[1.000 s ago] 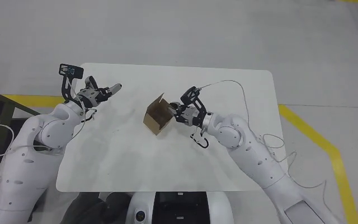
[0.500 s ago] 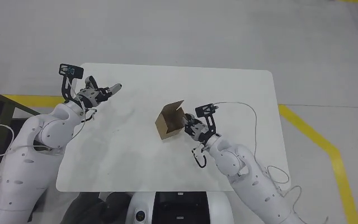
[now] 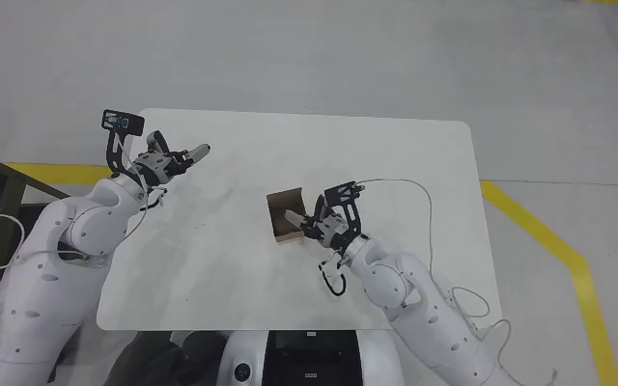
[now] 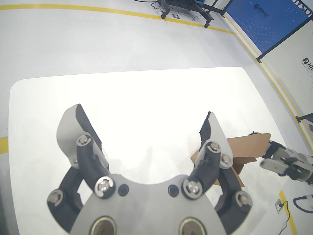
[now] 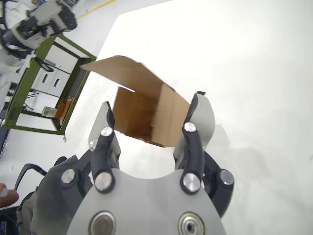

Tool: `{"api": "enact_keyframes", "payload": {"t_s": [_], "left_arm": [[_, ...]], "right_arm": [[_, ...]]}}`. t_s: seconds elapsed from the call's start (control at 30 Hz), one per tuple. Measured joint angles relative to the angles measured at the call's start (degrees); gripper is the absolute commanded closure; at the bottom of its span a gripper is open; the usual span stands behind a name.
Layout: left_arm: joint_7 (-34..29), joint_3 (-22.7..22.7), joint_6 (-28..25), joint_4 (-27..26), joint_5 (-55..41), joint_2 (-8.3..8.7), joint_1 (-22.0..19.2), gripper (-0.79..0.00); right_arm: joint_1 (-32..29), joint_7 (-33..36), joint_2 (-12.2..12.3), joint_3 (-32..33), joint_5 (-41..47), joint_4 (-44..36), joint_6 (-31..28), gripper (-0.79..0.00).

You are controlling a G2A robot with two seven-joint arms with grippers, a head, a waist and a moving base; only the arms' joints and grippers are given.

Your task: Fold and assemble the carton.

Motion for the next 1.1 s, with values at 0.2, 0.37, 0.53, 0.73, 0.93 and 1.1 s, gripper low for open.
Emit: {"api": "enact_keyframes", "payload": {"t_s": [0.2,0.37,0.53,0.73,0.93,1.1], "left_arm": [[0.0,0.0,0.0,0.0,0.0,0.0,0.0,-0.785],[0.0,0.0,0.0,0.0,0.0,0.0,0.0,-0.785],[0.0,0.0,0.0,0.0,0.0,0.0,0.0,-0.785],[0.0,0.0,0.0,0.0,0.0,0.0,0.0,-0.785],[0.0,0.0,0.0,0.0,0.0,0.0,0.0,-0.785],[0.0,0.0,0.0,0.0,0.0,0.0,0.0,-0.785]], "right_arm": [[2.81,3.44,1.67,5.15,-3.06,3.1,-15.41,-0.785],[8.4,2.93,2.34,6.65,-5.13,8.83,-30.82,-0.785],[15.28,3.17,1.96,4.96,-4.88,16.2,-40.6,-0.785],[24.14,2.6,0.3,0.5,-4.11,25.78,-44.15,-0.785],[30.65,2.75,-1.77,-4.72,-3.19,33.61,-46.83,-0.785],[34.52,3.41,-3.42,-8.03,-0.7,39.33,-48.51,-0.474]]}}
